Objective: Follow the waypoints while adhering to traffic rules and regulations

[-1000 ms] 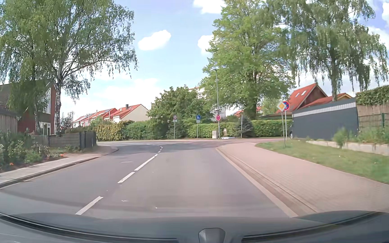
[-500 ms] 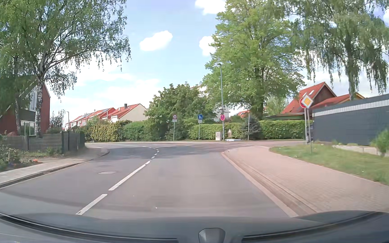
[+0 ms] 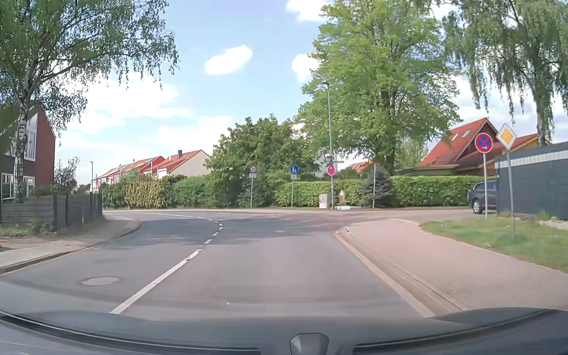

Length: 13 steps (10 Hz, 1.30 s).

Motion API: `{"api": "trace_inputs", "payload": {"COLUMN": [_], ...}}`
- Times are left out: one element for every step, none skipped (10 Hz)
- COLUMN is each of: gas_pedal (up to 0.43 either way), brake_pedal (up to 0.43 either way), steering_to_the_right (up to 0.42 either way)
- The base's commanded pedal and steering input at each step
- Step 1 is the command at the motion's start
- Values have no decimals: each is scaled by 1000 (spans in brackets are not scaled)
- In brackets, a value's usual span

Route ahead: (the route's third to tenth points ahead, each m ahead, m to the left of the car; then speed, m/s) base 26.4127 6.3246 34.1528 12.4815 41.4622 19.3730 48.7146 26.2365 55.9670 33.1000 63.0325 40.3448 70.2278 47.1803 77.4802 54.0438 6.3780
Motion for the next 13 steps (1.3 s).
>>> {"api": "trace_inputs", "payload": {"gas_pedal": [67, 67, 67, 67, 67, 67, 67, 67, 67, 67, 67, 67, 67], "brake_pedal": [0, 0, 0, 0, 0, 0, 0, 0, 0, 0, 0, 0, 0], "steering_to_the_right": [-4, -4, -4, -7, -9, -14, -21, -27, -33, -36, -36, -36, -37]}}
